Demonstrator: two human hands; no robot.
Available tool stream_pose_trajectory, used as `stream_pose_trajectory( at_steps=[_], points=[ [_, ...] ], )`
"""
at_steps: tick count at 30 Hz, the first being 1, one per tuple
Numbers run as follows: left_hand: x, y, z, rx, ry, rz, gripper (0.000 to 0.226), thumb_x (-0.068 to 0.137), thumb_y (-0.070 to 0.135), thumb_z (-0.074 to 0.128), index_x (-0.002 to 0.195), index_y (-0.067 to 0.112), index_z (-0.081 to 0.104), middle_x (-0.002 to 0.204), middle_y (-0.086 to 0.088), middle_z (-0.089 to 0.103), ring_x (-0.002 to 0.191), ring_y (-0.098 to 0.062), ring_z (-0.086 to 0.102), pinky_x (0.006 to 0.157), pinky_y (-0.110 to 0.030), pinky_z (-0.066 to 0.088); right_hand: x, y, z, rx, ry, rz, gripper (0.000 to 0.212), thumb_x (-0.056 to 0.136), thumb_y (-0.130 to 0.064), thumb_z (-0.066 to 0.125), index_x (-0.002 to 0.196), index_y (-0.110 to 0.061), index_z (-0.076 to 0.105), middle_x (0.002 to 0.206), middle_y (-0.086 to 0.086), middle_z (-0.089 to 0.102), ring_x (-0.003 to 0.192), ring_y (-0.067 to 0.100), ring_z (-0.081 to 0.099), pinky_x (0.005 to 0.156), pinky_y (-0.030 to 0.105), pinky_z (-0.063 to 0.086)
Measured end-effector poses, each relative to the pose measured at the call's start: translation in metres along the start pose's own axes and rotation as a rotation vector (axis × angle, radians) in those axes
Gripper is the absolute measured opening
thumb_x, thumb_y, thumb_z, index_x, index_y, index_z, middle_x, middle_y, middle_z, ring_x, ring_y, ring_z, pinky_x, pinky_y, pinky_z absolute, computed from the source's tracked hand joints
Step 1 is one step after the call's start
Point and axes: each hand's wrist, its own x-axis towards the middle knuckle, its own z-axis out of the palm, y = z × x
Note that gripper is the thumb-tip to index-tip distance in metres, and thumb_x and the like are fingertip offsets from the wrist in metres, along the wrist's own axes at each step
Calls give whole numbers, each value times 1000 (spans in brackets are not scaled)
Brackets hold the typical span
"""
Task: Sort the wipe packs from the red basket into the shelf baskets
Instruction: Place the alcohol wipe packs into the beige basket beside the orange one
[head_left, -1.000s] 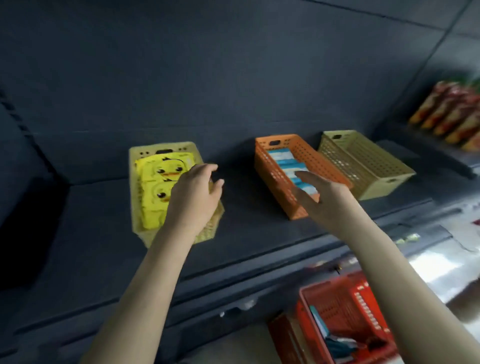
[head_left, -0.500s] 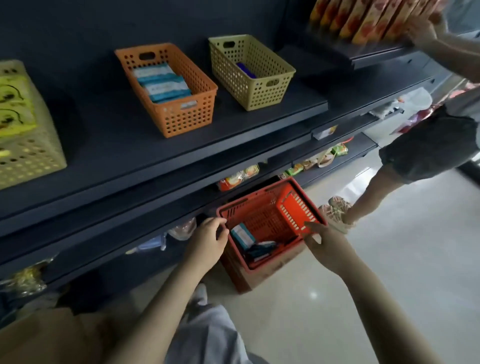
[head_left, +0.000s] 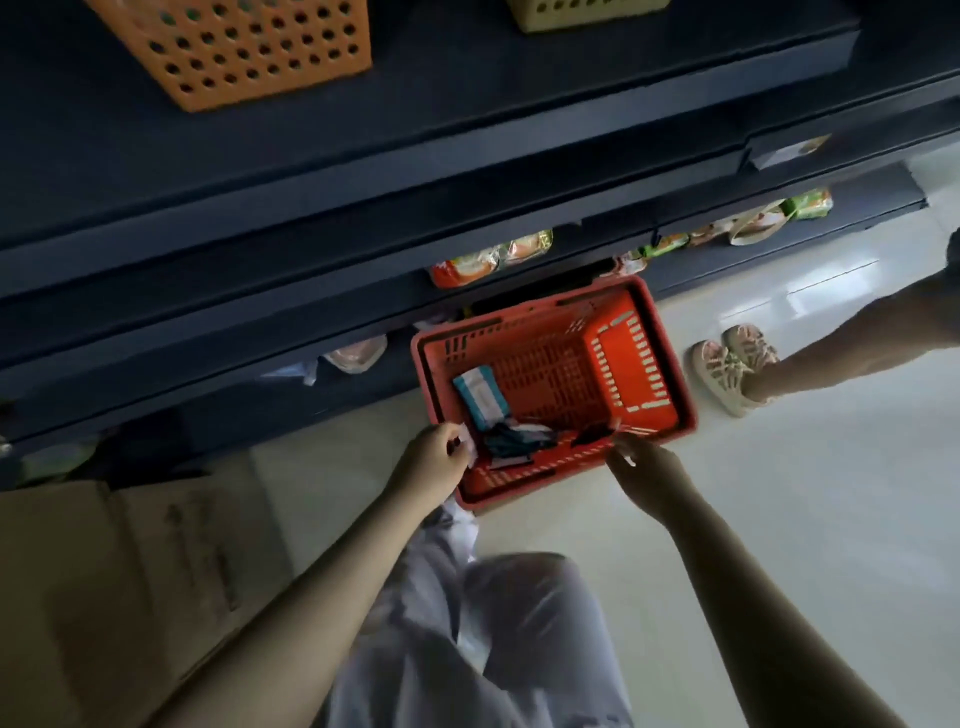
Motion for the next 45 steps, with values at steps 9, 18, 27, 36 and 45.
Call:
stream_pose_trajectory(
  at_steps=[9, 18, 27, 36, 45],
  points=[
    [133, -29, 102, -55, 61, -278, 45, 90, 44, 50, 126, 17, 55, 120, -8, 67, 109, -28, 64, 91, -40, 52, 174, 38, 68, -46, -164, -30, 27, 102, -29, 38, 114, -20, 61, 114, 12, 60, 103, 30, 57, 92, 41, 46],
    [241, -48, 159, -337, 299, -524, 59, 92, 42, 58, 142, 17, 41, 141, -6, 50, 124, -27, 52, 93, -30, 43, 278, 70, 140, 8, -385, -13, 32, 100, -31, 42, 118, -11, 59, 78, -2, 58, 63, 10, 54, 54, 19, 44],
    [253, -69, 179, -505, 357, -534, 46, 88, 31, 66, 129, 16, 50, 122, -1, 62, 98, -13, 60, 71, -21, 46, 300, 79, 145, -89, -470, -27, 48, 94, -46, 51, 133, -18, 50, 123, 13, 60, 108, 30, 58, 95, 47, 49],
    [272, -63, 179, -639, 380, -654, 56, 89, 38, 65, 136, 15, 46, 126, -4, 58, 95, -14, 52, 75, -26, 39, 312, 82, 151, 97, -421, 99, 59, 79, -32, 76, 130, -12, 55, 125, 12, 62, 114, 29, 58, 98, 43, 49],
    [252, -64, 194, -529, 161, -623, 53, 83, 53, 66, 117, 14, 53, 112, -2, 63, 93, -21, 62, 77, -36, 54, 302, 83, 130, 634, -417, 258, 39, 82, -3, 70, 119, -11, 60, 112, 8, 65, 95, 20, 66, 77, 28, 55]
  ],
)
